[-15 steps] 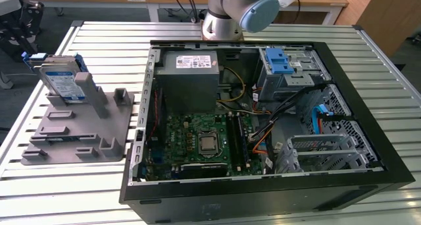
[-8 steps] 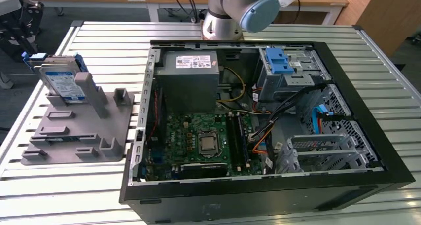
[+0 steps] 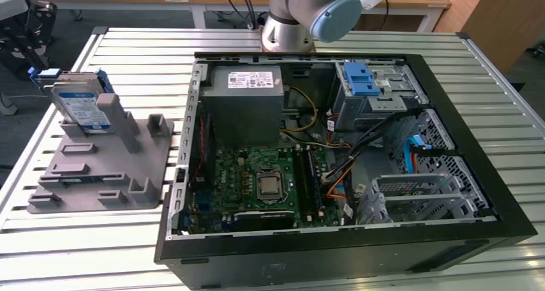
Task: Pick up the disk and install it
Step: 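Pick up the disk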
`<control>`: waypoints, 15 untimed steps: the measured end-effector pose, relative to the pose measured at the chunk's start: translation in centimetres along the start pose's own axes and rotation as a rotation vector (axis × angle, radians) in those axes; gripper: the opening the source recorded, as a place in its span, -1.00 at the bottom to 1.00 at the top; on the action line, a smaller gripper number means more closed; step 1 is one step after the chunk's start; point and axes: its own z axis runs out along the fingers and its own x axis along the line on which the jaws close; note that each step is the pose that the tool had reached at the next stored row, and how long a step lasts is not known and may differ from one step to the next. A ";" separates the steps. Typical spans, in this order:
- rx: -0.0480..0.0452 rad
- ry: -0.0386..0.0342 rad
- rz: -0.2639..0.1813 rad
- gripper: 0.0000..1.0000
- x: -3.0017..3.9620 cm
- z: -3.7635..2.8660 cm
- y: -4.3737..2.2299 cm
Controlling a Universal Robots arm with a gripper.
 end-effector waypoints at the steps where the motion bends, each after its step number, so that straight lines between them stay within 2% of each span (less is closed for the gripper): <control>1: -0.0001 0.0001 -0.004 -0.70 0.00 0.00 0.00; 15: -0.0019 0.0034 -0.078 -0.70 0.00 0.00 0.00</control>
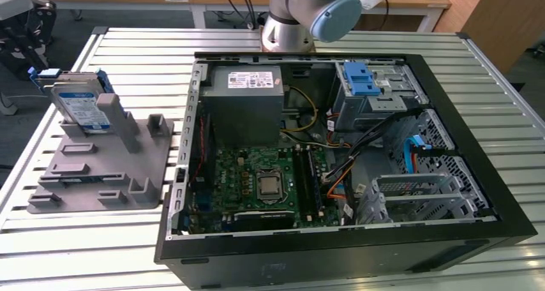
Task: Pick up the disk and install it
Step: 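Pick up the disk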
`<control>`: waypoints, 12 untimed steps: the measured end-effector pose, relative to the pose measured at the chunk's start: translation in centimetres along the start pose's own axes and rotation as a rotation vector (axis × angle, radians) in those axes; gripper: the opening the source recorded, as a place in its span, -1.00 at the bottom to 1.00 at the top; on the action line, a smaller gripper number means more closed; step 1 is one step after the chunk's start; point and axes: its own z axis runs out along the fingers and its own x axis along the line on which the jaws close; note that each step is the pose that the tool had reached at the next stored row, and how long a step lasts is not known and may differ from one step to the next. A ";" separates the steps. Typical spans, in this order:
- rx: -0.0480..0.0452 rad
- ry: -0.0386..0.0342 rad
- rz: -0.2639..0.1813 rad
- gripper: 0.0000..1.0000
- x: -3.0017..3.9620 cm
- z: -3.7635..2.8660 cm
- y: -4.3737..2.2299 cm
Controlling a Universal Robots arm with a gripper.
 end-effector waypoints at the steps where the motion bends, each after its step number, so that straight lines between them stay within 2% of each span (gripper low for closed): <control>1: -0.0001 0.0002 -0.004 -0.70 0.00 0.00 0.00; 12: -0.0011 0.0019 -0.044 -0.70 0.00 0.00 0.00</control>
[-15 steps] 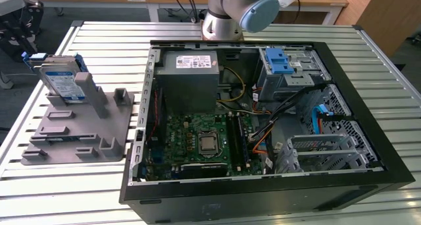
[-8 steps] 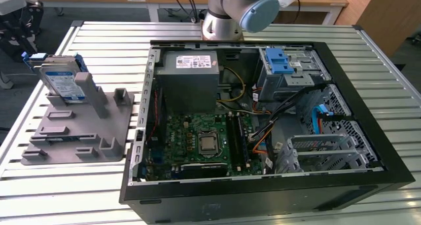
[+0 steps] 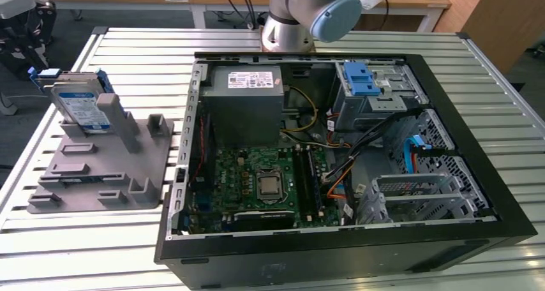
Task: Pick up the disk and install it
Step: 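Pick up the disk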
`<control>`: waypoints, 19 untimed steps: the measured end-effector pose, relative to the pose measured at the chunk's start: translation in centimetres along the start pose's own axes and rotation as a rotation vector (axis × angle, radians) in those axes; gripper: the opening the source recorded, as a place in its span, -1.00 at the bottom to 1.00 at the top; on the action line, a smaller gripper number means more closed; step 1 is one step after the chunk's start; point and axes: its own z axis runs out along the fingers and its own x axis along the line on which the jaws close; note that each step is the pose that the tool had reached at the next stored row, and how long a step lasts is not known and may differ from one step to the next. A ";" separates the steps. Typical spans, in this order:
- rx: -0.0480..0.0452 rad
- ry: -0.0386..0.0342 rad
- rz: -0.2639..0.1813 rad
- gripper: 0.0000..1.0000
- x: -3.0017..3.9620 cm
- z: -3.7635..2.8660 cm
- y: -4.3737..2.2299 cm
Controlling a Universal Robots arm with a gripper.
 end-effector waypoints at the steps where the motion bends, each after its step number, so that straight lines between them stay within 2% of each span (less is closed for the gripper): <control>1: -0.0001 0.0001 -0.003 -0.70 0.00 0.00 0.00; 7: -0.0005 0.0010 -0.021 -0.70 0.00 0.00 0.00; 19: -0.0008 0.0013 -0.031 -0.70 0.00 0.00 0.00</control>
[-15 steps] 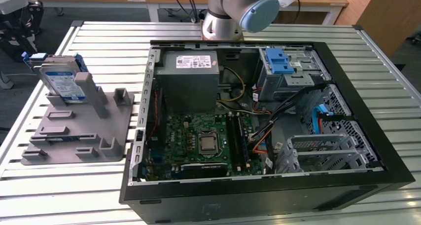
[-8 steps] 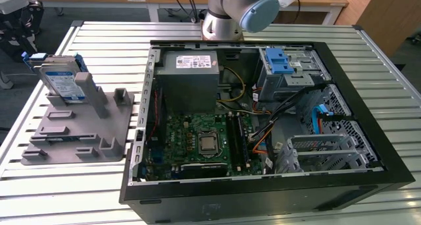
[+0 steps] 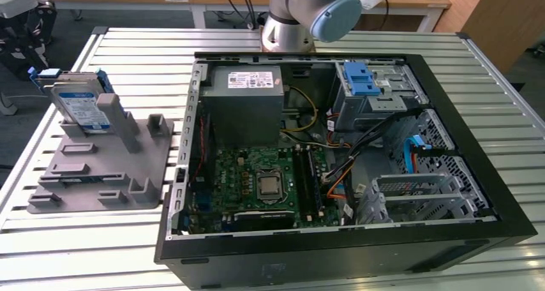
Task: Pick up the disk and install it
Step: 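Pick up the disk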
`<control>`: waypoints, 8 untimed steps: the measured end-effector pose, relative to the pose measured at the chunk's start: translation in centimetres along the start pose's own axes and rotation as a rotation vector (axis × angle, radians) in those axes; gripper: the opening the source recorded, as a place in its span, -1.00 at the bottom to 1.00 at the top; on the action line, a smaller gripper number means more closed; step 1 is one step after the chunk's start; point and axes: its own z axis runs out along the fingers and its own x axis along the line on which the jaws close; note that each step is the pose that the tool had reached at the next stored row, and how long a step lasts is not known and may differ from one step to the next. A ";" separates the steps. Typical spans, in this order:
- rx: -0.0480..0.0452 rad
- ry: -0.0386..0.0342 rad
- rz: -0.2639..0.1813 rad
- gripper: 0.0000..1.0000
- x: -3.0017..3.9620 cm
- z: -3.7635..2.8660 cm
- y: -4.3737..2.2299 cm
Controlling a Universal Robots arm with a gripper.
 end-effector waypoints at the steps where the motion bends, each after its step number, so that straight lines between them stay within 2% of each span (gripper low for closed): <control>1: 0.0000 0.0001 -0.001 -0.70 0.00 0.00 0.00; 8: -0.0003 0.0005 -0.012 -0.70 0.00 0.00 0.00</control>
